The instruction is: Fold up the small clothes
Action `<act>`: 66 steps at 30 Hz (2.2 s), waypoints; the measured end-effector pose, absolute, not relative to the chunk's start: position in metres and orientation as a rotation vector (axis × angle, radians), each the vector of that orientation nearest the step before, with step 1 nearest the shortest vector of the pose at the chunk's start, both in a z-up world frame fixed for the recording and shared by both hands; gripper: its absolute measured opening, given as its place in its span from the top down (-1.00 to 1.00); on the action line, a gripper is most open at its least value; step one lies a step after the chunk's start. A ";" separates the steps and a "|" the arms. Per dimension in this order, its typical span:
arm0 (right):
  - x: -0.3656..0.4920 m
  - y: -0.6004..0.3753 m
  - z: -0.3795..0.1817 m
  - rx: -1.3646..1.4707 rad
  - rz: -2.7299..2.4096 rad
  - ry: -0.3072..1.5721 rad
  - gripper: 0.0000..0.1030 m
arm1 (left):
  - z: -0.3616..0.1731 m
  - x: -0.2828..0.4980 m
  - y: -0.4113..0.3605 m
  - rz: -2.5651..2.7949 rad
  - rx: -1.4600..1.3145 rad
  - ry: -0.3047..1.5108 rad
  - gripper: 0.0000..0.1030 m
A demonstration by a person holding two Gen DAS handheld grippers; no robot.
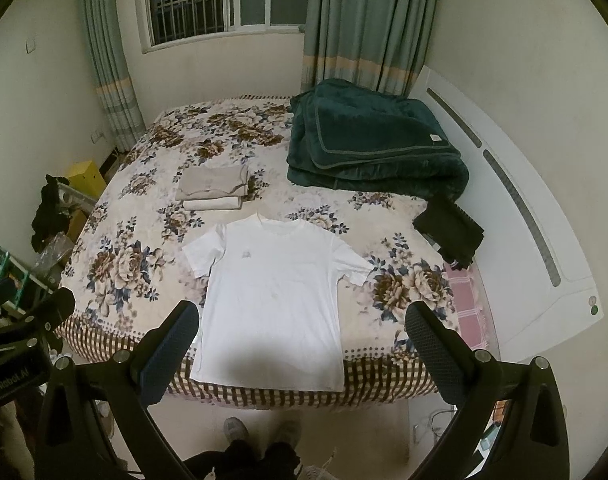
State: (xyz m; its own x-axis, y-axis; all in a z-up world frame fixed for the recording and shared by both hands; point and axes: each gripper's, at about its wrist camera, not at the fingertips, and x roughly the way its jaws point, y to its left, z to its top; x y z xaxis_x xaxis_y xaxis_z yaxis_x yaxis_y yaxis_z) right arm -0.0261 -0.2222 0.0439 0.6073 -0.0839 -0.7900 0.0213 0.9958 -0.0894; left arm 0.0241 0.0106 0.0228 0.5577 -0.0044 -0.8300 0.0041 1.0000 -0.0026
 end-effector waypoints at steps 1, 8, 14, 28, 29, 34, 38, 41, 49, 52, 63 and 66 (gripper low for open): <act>-0.027 -0.222 0.046 -0.074 -0.061 0.915 -1.00 | 0.023 0.024 0.011 -0.006 -0.001 0.978 -1.00; -0.026 -0.223 0.048 -0.072 -0.061 0.916 -1.00 | 0.027 0.025 0.007 -0.005 -0.002 0.974 -1.00; -0.026 -0.221 0.049 -0.070 -0.062 0.915 -1.00 | 0.029 0.028 0.005 -0.003 -0.001 0.972 -1.00; -0.026 -0.221 0.049 -0.071 -0.062 0.913 -1.00 | 0.033 0.030 0.002 -0.008 -0.005 0.968 -1.00; -0.025 -0.221 0.049 -0.070 -0.062 0.913 -1.00 | 0.033 0.030 0.003 -0.008 -0.004 0.968 -1.00; -0.026 -0.222 0.049 -0.071 -0.061 0.913 -1.00 | 0.035 0.031 0.002 -0.008 -0.007 0.966 -1.00; -0.025 -0.221 0.049 -0.070 -0.061 0.912 -1.00 | 0.036 0.032 0.000 -0.010 -0.009 0.965 -1.00; -0.025 -0.220 0.049 -0.070 -0.062 0.912 -1.00 | 0.039 0.037 -0.004 -0.012 -0.005 0.961 -1.00; -0.014 -0.225 0.053 -0.052 -0.080 0.931 -1.00 | 0.039 0.052 -0.004 -0.034 -0.013 0.965 -1.00; 0.005 -0.237 0.039 0.001 -0.115 0.967 -1.00 | 0.026 0.067 0.000 -0.023 -0.011 0.952 -1.00; 0.112 -0.401 -0.175 0.378 -0.394 1.184 -1.00 | -0.132 0.175 0.005 0.131 0.091 0.996 -1.00; 0.143 -0.461 -0.262 0.550 -0.440 1.239 -1.00 | -0.195 0.217 -0.001 0.193 0.112 1.080 -1.00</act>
